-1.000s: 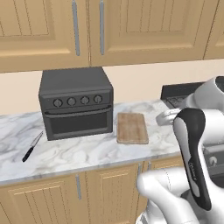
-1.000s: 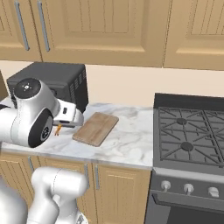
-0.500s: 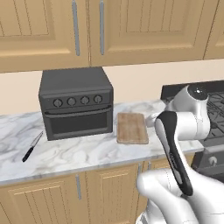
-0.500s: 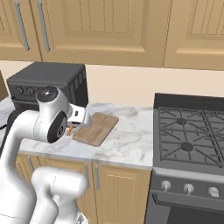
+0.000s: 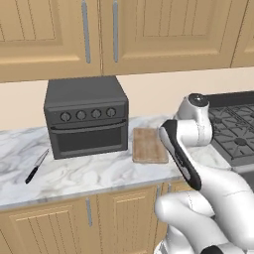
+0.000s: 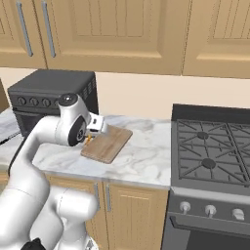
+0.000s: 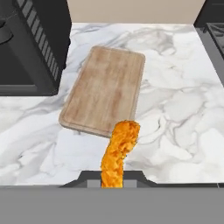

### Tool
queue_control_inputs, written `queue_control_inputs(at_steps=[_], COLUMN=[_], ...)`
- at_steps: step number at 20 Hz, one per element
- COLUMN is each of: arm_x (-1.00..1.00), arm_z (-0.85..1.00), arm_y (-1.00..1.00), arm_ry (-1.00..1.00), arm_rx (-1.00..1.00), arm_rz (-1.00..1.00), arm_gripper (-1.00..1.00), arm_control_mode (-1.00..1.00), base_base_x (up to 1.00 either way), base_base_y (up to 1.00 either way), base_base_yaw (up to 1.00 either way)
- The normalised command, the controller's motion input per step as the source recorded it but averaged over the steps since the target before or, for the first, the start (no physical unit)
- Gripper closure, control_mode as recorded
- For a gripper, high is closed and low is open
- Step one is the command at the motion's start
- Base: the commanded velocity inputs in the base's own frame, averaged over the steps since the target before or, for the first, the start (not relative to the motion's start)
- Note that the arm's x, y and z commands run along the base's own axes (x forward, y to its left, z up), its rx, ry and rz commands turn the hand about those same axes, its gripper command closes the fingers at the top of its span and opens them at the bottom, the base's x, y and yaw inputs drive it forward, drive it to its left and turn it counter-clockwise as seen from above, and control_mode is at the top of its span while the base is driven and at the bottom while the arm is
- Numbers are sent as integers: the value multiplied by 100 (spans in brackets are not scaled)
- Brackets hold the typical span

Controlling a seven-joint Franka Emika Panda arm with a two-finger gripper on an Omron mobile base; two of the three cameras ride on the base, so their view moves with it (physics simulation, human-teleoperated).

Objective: Retrieve the shrimp from the fridge and place it on the cutting board.

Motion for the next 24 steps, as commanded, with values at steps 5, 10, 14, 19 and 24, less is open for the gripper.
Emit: queue_control_inputs(at_steps=[5, 10, 14, 19, 24], arm_x=[76, 75, 75, 46, 20], arm_z=[-29, -27, -16, -28, -30], arm_y=[-11, -5, -2, 0, 2], arm_ry=[4, 12, 11, 14, 16], arm_rx=[0, -1, -4, -2, 0], arm_rz=[0, 0, 0, 0, 3], arm_gripper=[100, 100, 100, 100, 100], arm_control_mode=[-100, -100, -100, -100, -100], base_base_x=[0, 0, 0, 0, 0], base_base_y=[0, 0, 0, 0, 0], base_base_yaw=[0, 0, 0, 0, 0])
